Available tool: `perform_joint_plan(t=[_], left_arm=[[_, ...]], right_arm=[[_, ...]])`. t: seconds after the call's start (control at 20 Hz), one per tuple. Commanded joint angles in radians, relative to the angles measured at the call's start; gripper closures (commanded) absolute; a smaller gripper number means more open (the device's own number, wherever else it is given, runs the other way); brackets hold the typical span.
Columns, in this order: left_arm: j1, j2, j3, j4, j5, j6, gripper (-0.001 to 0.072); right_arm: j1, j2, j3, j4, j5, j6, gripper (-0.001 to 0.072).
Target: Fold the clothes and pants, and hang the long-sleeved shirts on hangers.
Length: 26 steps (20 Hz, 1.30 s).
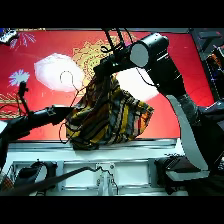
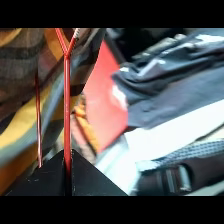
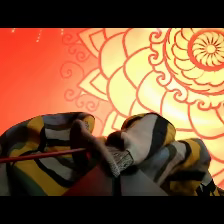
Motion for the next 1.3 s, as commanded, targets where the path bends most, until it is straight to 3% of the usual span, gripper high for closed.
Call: perform_joint_plan(t=[0.0,0.1,0.2,0.75,0.85,1.0,1.1,1.25], left_arm=[[0.001,0.23,0.0,0.195,0.092,-0.244,0.0697],[0.001,0.345,0.0,0.288,0.163,-0.351,0.0697],[0.001,0.409,0.0,0.359,0.219,-0.397,0.0697],[-0.011,0.319,0.0,0.271,0.308,-0.308,0.0697],[-0.011,0.273,0.0,0.205,0.31,-0.208,0.0697],[-0.01,0.177,0.0,-0.116,0.283,0.1,0.0697],[-0.01,0.082,0.0,-0.292,0.214,0.271,0.0697],[-0.01,-0.107,0.0,-0.476,0.053,0.441,0.0697]], right_arm=[[-0.007,-0.004,0.001,0.001,0.002,0.001,0.0648],[-0.007,-0.006,0.0,0.032,0.015,0.002,0.0648],[-0.007,-0.006,0.0,0.084,0.017,0.003,0.0648],[0.158,-0.005,0.001,0.119,0.06,-0.005,0.0648],[0.202,-0.005,0.001,0.119,0.066,-0.02,0.0648],[0.234,-0.004,0.001,0.114,0.067,-0.021,0.0648],[0.229,0.002,0.001,0.105,0.067,-0.021,0.0648],[0.214,0.025,0.001,0.031,0.074,-0.021,0.0648]])
